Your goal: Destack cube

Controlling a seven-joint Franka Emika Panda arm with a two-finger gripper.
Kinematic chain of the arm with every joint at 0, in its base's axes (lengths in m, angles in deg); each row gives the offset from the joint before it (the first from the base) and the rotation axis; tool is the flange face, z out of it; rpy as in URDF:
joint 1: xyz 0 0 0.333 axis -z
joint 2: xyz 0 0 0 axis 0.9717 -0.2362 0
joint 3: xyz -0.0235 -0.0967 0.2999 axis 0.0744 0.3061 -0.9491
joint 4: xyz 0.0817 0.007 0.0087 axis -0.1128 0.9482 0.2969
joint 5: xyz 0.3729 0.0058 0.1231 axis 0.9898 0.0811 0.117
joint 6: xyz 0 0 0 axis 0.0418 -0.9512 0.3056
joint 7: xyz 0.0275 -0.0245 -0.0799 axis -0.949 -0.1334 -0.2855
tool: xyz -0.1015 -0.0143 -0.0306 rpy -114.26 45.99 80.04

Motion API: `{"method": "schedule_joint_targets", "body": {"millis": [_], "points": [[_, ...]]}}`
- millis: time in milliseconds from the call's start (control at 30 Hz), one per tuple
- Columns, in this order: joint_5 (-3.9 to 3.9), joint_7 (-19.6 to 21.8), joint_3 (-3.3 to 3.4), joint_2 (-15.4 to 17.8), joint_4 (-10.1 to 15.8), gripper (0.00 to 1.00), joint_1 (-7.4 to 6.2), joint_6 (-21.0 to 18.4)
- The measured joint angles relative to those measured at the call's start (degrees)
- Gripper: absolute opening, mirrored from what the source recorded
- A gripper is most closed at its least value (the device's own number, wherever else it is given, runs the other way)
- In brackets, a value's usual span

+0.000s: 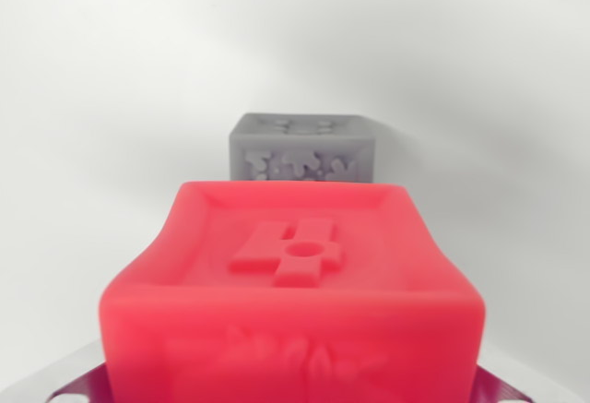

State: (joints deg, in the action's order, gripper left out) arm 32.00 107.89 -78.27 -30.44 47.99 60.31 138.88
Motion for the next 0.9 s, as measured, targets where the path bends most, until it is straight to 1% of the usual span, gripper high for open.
{"method": "schedule_joint_targets", "body": {"millis": [400,633,733,900], "points": [[1.40,-1.0,-0.13,4.8,-0.2,0.00,0.00,-4.8],[1.89,-1.3,-0.14,7.1,-0.6,0.00,-0.02,-7.4],[1.91,-0.8,0.03,7.0,-0.7,0.00,0.02,-7.4],[1.91,0.4,0.62,6.3,-1.0,0.00,0.32,-7.4]]}}
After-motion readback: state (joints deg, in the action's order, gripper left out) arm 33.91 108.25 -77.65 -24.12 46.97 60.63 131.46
